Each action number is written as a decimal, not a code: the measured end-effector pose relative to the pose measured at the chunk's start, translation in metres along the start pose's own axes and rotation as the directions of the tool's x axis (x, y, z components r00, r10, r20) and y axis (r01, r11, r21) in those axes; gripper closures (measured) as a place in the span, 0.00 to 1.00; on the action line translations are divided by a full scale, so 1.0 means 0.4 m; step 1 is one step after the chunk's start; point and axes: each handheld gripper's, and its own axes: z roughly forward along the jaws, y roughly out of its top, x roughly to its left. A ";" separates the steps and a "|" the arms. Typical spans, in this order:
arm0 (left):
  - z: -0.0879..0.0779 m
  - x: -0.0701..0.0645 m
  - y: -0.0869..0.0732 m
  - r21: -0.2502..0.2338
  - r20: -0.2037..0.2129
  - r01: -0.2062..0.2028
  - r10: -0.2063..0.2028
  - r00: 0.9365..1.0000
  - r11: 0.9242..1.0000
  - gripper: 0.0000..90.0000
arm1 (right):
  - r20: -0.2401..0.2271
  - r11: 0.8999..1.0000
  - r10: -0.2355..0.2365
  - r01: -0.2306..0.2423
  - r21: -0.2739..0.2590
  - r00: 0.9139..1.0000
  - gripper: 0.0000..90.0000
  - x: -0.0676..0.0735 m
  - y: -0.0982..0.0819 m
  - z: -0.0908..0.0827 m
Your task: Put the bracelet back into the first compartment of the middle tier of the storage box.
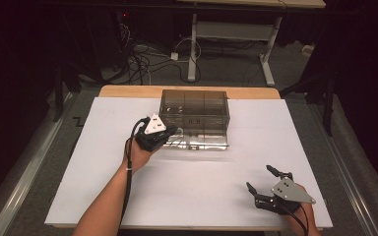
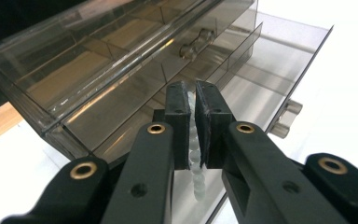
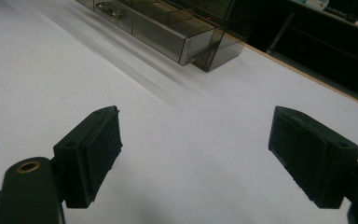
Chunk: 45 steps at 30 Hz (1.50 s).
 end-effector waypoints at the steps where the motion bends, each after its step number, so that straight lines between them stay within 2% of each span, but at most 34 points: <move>1: 0.003 0.001 -0.002 0.001 0.003 0.006 -0.006 1.000 1.000 0.92 | 0.000 1.000 0.000 0.000 0.000 1.000 0.20 0.000 0.000 0.000; 7: 0.025 0.008 -0.017 0.046 -0.011 0.008 -0.008 1.000 0.999 0.92 | -0.007 1.000 -0.007 0.007 0.006 1.000 0.20 0.003 -0.001 0.002; 13: 0.035 0.014 -0.027 0.070 -0.024 0.004 -0.002 1.000 0.998 0.92 | -0.008 1.000 -0.007 0.007 0.008 1.000 0.20 0.004 -0.001 0.003; 14: 0.041 0.007 -0.029 0.051 -0.030 0.040 -0.039 0.999 0.998 0.92 | -0.010 1.000 -0.008 0.008 0.010 1.000 0.20 0.004 -0.001 0.003; 15: 0.037 0.016 -0.029 0.076 -0.034 0.001 0.001 0.999 0.997 0.92 | -0.009 1.000 -0.009 0.009 0.009 1.000 0.20 0.004 -0.001 0.004; 16: 0.040 0.012 -0.031 0.060 -0.031 0.029 -0.027 0.999 0.998 0.92 | -0.010 1.000 -0.009 0.009 0.009 1.000 0.20 0.005 -0.001 0.004; 17: 0.041 0.012 -0.031 0.061 -0.033 0.029 -0.027 0.999 0.998 0.91 | -0.011 1.000 -0.010 0.010 0.009 1.000 0.20 0.005 -0.001 0.004; 18: 0.040 0.016 -0.031 0.080 -0.038 0.001 0.002 0.999 0.997 0.87 | -0.010 1.000 -0.009 0.009 0.009 1.000 0.20 0.005 -0.001 0.004; 19: 0.040 0.016 -0.031 0.084 -0.036 -0.002 0.005 0.999 0.996 0.87 | -0.011 1.000 -0.008 0.008 0.009 1.000 0.20 0.005 -0.001 0.005; 20: 0.044 0.010 -0.032 0.066 -0.031 0.027 -0.025 0.999 0.997 0.87 | -0.012 1.000 -0.007 0.008 0.011 1.000 0.20 0.005 -0.001 0.004; 25: 0.044 0.005 -0.030 0.055 -0.047 0.029 -0.027 0.999 0.998 0.87 | -0.011 1.000 -0.009 0.009 0.008 1.000 0.20 0.006 -0.001 0.004; 32: 0.030 0.000 -0.026 0.043 -0.065 0.013 -0.010 0.998 0.999 0.87 | -0.011 1.000 -0.007 0.007 0.008 1.000 0.20 0.006 0.001 0.004; 35: 0.019 -0.005 -0.026 0.033 -0.085 0.001 0.002 0.996 0.999 0.84 | -0.011 1.000 -0.008 0.008 0.008 1.000 0.20 0.006 0.001 0.003; 36: 0.009 0.002 -0.024 0.065 -0.085 -0.044 0.049 0.995 0.997 0.84 | -0.011 1.000 -0.006 0.006 0.008 1.000 0.20 0.007 0.002 0.004; 45: -0.041 -0.014 -0.025 0.019 -0.117 -0.071 0.072 0.990 0.997 0.73 | -0.016 1.000 -0.007 0.007 0.007 1.000 0.20 0.009 0.004 0.005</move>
